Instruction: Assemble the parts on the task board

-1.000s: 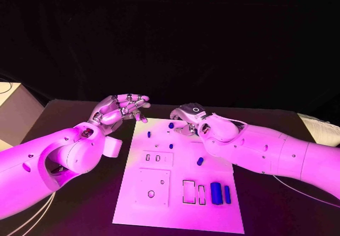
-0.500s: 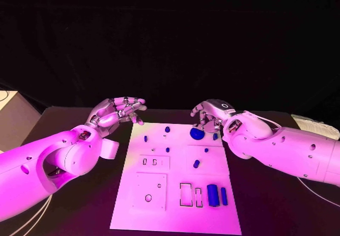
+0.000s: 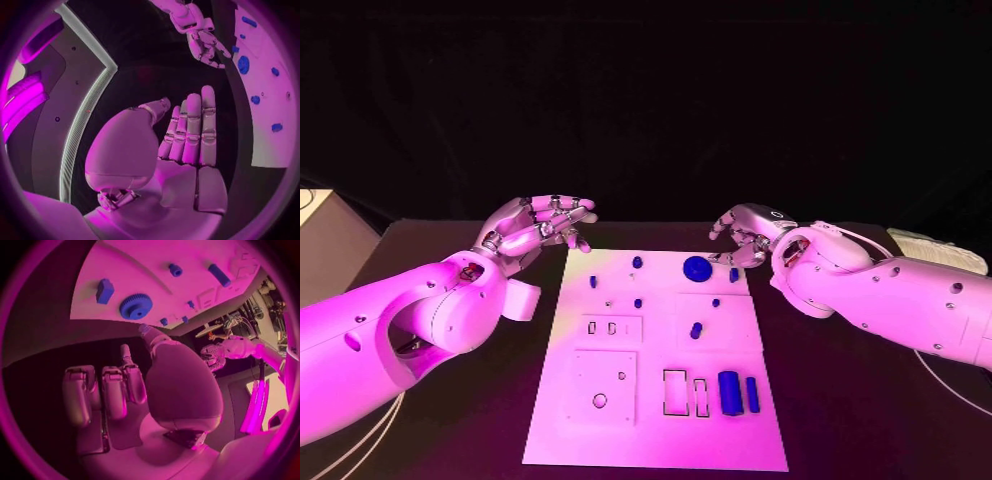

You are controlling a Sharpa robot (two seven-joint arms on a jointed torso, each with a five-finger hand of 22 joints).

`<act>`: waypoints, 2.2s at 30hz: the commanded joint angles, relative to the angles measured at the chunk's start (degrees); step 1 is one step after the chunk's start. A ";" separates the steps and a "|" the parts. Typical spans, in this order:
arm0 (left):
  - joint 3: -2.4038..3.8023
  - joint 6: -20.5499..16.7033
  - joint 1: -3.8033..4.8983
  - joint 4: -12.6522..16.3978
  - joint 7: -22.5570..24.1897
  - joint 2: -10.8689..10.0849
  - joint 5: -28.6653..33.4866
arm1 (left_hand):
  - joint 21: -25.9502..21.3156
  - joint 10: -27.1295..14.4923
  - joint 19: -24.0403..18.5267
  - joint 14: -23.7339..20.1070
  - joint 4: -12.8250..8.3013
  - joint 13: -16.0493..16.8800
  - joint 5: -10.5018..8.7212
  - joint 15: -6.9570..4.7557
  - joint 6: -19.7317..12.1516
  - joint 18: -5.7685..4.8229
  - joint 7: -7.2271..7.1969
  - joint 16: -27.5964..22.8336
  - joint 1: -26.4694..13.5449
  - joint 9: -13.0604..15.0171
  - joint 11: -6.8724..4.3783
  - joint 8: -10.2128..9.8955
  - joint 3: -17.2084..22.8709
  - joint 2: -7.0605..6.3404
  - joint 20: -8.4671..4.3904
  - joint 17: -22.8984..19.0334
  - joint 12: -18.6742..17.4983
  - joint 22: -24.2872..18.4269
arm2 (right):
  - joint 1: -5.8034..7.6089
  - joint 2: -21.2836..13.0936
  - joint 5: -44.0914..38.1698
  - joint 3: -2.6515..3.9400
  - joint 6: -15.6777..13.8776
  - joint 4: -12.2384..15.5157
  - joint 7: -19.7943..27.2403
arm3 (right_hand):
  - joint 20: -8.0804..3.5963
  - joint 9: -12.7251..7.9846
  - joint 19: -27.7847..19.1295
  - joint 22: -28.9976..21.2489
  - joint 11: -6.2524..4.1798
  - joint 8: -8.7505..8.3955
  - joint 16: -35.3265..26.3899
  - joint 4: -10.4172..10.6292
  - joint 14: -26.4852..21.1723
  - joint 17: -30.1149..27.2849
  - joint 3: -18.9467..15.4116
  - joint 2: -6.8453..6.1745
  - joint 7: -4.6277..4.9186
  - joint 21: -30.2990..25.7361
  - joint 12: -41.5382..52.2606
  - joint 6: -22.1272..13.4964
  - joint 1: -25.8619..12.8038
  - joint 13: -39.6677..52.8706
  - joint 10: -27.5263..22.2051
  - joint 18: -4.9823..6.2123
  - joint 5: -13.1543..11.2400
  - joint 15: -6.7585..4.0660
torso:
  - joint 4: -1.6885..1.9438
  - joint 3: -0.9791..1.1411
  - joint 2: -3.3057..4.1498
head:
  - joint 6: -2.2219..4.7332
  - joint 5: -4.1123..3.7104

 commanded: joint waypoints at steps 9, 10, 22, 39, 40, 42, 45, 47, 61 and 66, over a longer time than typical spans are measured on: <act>0.04 0.92 0.00 0.17 -0.19 -0.02 -0.41 | 0.27 -0.52 -0.36 -0.24 0.03 0.07 0.12 0.19 -0.29 0.59 0.54 -0.25 -0.20 0.07 0.07 0.27 0.37 -0.40 -0.08 -0.09 0.29 0.09 | -0.72 1.56 1.04 -0.13 3.48 -1.06 -1.88 | 0.87 0.09 5.99 15.05 0.81 0.29 1.27 2.48 5.98 15.04 -4.77 0.56 0.43 2.34 5.01 -1.33 0.02 13.96 5.08 -1.23 -0.58 0.87 | 0.22 -0.02 0.42 | -0.72 -0.12; 0.04 0.94 0.00 0.20 -0.19 -0.02 -0.40 | 0.27 -0.52 -0.36 -0.24 0.03 0.07 0.12 0.19 -0.29 0.59 0.54 -0.25 -0.20 0.07 0.07 0.27 0.37 -0.40 -0.08 -0.09 0.29 0.09 | -0.80 1.76 1.02 -0.14 3.44 -1.21 -1.92 | 0.87 0.09 5.99 15.05 0.81 0.29 1.27 2.48 5.98 15.04 -4.77 0.56 0.43 2.34 5.01 -1.33 0.02 13.96 5.08 -1.23 -0.58 0.87 | 0.24 0.00 0.46 | -0.79 -0.12; 0.04 1.10 0.01 0.53 -0.28 -0.12 -0.36 | 0.37 -0.53 -0.41 -0.21 0.01 0.09 0.12 0.18 -0.32 0.60 0.54 -0.22 -0.22 0.07 0.06 0.28 0.44 -0.42 -0.07 -0.09 0.36 0.16 | -1.46 3.31 0.59 -0.28 3.67 -2.19 -2.29 | 0.97 0.09 5.99 15.05 0.90 0.26 1.27 3.22 5.98 15.04 -6.04 0.82 0.52 2.34 4.94 -1.56 0.55 13.89 5.00 -1.23 -0.88 0.95 | 0.66 -0.01 1.01 | -0.98 -0.40; 0.04 1.14 0.01 0.56 -0.41 -0.23 -0.38 | 0.37 -0.53 -0.41 -0.21 0.01 0.09 0.12 0.18 -0.32 0.60 0.54 -0.22 -0.22 0.07 0.06 0.28 0.44 -0.42 -0.07 -0.09 0.36 0.16 | -1.95 3.63 -0.57 -0.36 4.61 -2.86 -2.71 | 0.93 0.26 5.99 15.05 0.74 0.82 1.27 3.39 5.98 15.04 -4.10 2.42 0.36 2.34 5.16 -0.69 3.73 14.20 5.27 -1.23 2.37 0.85 | 0.65 0.03 0.92 | -1.32 -0.32; 0.04 1.14 0.01 0.56 -0.42 -0.25 -0.38 | 0.37 -0.53 -0.41 -0.21 0.01 0.09 0.12 0.18 -0.32 0.60 0.54 -0.22 -0.22 0.07 0.06 0.28 0.44 -0.42 -0.07 -0.09 0.36 0.16 | -1.96 3.61 -0.61 -0.36 4.64 -2.88 -2.70 | 0.93 0.25 5.99 15.05 0.73 0.83 1.27 3.36 5.98 15.04 -3.82 2.42 0.36 2.34 5.14 -0.66 3.89 14.18 5.24 -1.23 2.75 0.85 | 0.64 0.03 0.93 | -1.33 -0.28; 0.04 1.14 0.01 0.57 -0.43 -0.28 -0.38 | 0.37 -0.53 -0.41 -0.21 0.01 0.09 0.12 0.18 -0.32 0.60 0.54 -0.22 -0.22 0.07 0.06 0.28 0.44 -0.42 -0.07 -0.09 0.36 0.16 | -1.96 3.59 -0.64 -0.36 4.66 -2.88 -2.65 | 0.92 0.25 5.99 15.05 0.72 0.88 1.27 3.32 5.98 15.04 -3.33 2.49 0.35 2.34 5.17 -0.52 4.11 14.21 5.28 -1.23 3.34 0.84 | 0.61 0.05 0.96 | -1.39 -0.22; 0.04 1.16 0.01 0.56 -0.48 -0.30 -0.39 | 0.37 -0.53 -0.41 -0.21 0.01 0.09 0.12 0.18 -0.32 0.60 0.54 -0.22 -0.22 0.07 0.06 0.28 0.44 -0.42 -0.07 -0.09 0.36 0.16 | -1.97 3.56 -0.67 -0.36 4.53 -2.84 -2.51 | 0.91 0.17 5.99 15.05 0.73 0.85 1.27 3.13 5.98 15.04 -2.12 2.38 0.37 2.34 5.18 -0.41 4.54 14.24 5.30 -1.23 4.82 0.82 | 0.59 0.07 0.96 | -1.33 -0.17; 0.04 1.17 0.01 0.56 -0.52 -0.31 -0.39 | 0.37 -0.53 -0.41 -0.21 0.01 0.09 0.12 0.18 -0.32 0.60 0.54 -0.22 -0.22 0.07 0.06 0.28 0.44 -0.42 -0.07 -0.09 0.36 0.16 | -1.97 3.55 -0.68 -0.36 4.32 -2.82 -2.40 | 0.91 0.13 5.99 15.05 0.72 0.82 1.27 3.05 5.98 15.04 -1.70 2.32 0.38 2.34 5.19 -0.40 4.65 14.25 5.31 -1.23 5.22 0.83 | 0.58 0.07 0.95 | -1.33 -0.15; 0.04 1.22 0.01 0.49 -0.63 -0.36 -0.39 | 0.54 -0.59 -0.51 -0.18 -0.01 0.13 0.12 0.18 -0.34 0.61 0.54 -0.19 -0.31 0.09 0.07 0.31 0.52 -0.48 -0.06 -0.11 0.46 0.28 | -1.99 3.58 -1.40 -0.36 1.49 -2.19 -0.57 | 0.73 -0.16 5.99 15.05 0.33 1.40 1.27 0.85 5.98 15.04 9.09 1.29 -0.04 2.34 5.41 2.03 3.71 14.52 5.57 -1.23 7.00 0.55 | 0.59 0.04 0.88 | -1.22 -0.08; 0.04 1.27 0.01 0.47 -0.67 -0.34 -0.39 | 0.54 -0.59 -0.51 -0.18 -0.01 0.13 0.12 0.18 -0.34 0.61 0.54 -0.19 -0.31 0.09 0.07 0.31 0.52 -0.48 -0.06 -0.11 0.46 0.28 | -2.00 3.62 -4.14 -0.36 -1.63 -0.99 -0.05 | 0.53 0.02 5.99 15.05 0.05 1.85 1.27 0.47 5.98 15.04 10.04 1.33 -0.37 2.34 5.46 2.79 3.04 14.58 5.63 -1.23 6.48 0.31 | 0.62 0.00 0.87 | -1.06 -0.10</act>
